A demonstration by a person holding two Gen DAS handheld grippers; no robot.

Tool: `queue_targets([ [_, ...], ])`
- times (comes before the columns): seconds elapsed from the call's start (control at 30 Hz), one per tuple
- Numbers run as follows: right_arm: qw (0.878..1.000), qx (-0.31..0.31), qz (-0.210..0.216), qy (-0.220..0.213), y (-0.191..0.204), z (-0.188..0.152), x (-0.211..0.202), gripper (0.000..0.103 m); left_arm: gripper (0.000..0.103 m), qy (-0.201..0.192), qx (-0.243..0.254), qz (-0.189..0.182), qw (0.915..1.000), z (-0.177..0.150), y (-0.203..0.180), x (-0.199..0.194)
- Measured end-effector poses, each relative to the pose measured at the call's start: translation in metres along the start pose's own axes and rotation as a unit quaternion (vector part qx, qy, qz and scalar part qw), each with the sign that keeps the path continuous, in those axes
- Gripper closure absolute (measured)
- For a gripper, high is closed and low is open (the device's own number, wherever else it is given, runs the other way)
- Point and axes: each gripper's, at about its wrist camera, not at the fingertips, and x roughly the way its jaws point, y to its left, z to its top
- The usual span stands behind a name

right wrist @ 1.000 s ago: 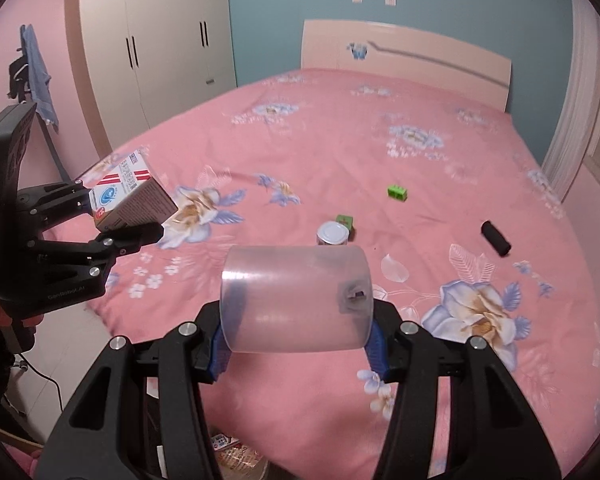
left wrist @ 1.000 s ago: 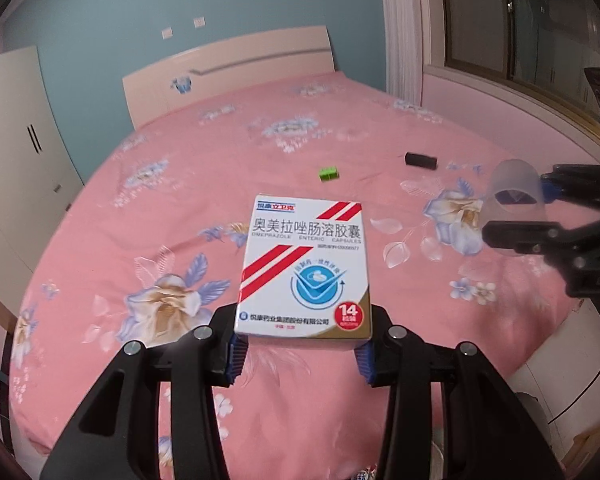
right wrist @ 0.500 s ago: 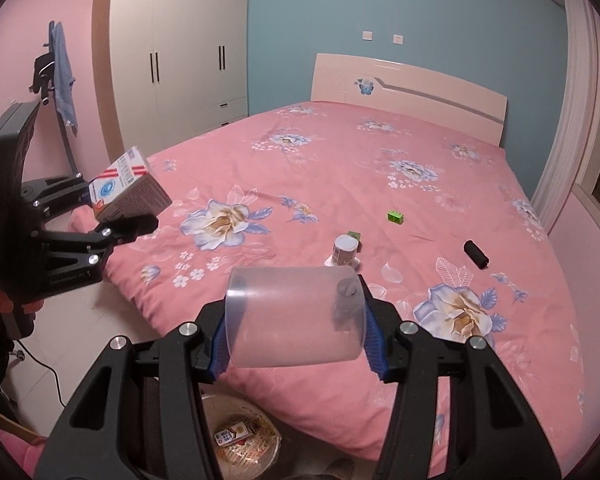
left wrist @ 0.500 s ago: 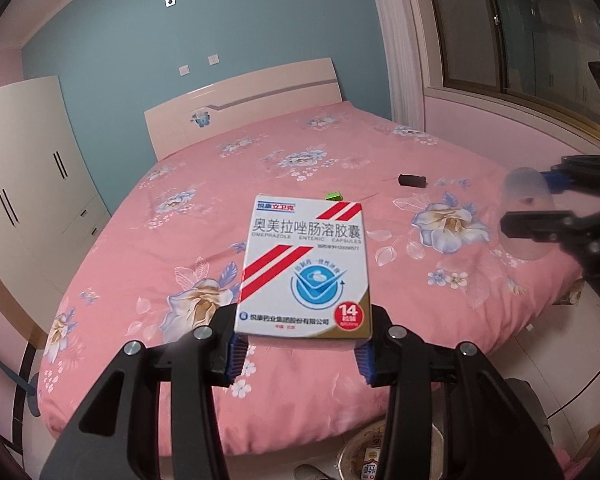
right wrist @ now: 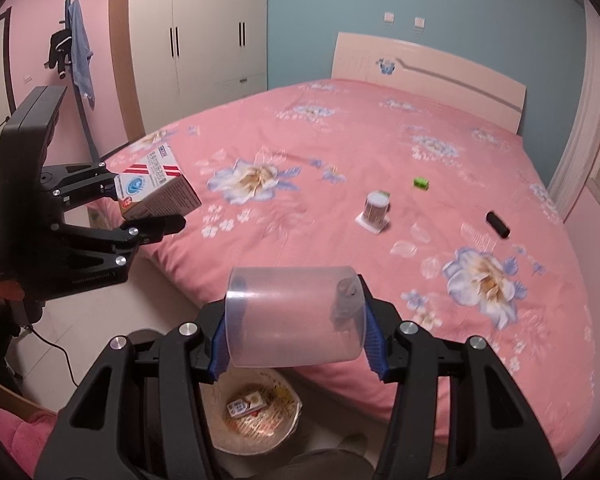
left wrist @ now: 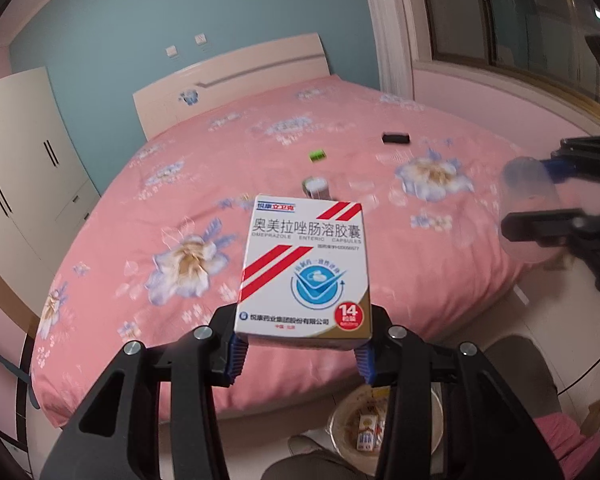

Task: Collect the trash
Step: 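Carry the medicine box and clear cup over the trash bin with both tools, then open the left tool over the bin while the right tool releases the cup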

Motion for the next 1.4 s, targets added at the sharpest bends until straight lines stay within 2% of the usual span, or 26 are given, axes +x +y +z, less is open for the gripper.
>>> queue_targets([
  [0.3, 0.998, 0.013, 0.019, 0.055, 0.006, -0.04, 0.045, 0.049, 0.057, 0.062, 0.012, -0.016, 0.9979, -0.043, -0.021, 0.039],
  [0.7, 0.99, 0.035, 0.053, 0.128, 0.011, -0.089, 0.106, 0.049, 0.057, 0.136, 0.02, -0.044, 0.9895, -0.099, -0.043, 0.089],
  [1.13, 0.971, 0.047, 0.087, 0.218, 0.024, -0.145, 0.178, 0.049, 0.057, 0.217, 0.026, -0.072, 0.9731, -0.155, -0.064, 0.144],
  [1.4, 0.954, 0.054, 0.099, 0.277, 0.033, -0.185, 0.225, 0.049, 0.057, 0.277, 0.013, -0.091, 0.9565, -0.189, -0.071, 0.186],
])
